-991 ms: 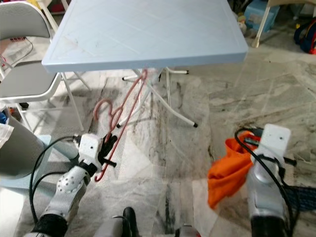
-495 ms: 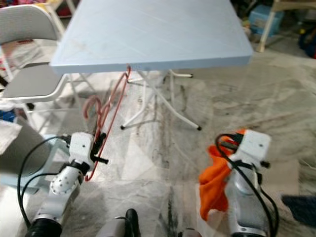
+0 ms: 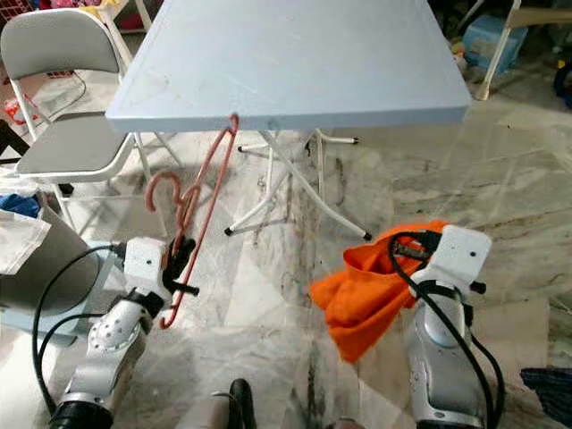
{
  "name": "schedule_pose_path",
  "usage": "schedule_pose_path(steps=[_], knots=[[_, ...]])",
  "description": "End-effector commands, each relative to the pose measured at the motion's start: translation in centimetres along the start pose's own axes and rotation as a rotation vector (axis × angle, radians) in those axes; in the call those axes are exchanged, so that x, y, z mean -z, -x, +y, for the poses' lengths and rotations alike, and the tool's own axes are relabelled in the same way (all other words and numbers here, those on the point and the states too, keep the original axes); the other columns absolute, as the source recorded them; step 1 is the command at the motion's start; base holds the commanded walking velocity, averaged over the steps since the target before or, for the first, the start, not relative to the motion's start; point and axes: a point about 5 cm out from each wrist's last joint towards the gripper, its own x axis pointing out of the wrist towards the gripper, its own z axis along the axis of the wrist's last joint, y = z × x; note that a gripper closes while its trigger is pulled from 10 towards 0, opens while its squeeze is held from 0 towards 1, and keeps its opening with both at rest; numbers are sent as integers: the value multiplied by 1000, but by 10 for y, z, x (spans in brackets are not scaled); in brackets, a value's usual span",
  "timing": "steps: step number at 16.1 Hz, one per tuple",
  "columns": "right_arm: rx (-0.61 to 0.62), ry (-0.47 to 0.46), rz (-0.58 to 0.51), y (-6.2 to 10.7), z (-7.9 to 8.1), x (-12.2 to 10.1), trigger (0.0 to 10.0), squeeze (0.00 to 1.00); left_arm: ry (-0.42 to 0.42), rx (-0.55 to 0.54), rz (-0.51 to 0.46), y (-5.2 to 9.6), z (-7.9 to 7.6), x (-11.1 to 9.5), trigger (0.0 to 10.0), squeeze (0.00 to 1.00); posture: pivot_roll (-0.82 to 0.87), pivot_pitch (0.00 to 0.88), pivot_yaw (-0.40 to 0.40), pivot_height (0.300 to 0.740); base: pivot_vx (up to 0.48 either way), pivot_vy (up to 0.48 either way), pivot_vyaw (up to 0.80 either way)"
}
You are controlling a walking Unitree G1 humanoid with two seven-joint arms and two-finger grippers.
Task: Hang hanger
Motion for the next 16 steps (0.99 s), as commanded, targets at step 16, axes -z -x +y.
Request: schedule_pose_path(steps=[16], knots=[[-107,-12,-305,-11,23,-88,10000,0,63,60,-140,-7,-9,-55,10000,0,43,223,76,740,421,0,39]])
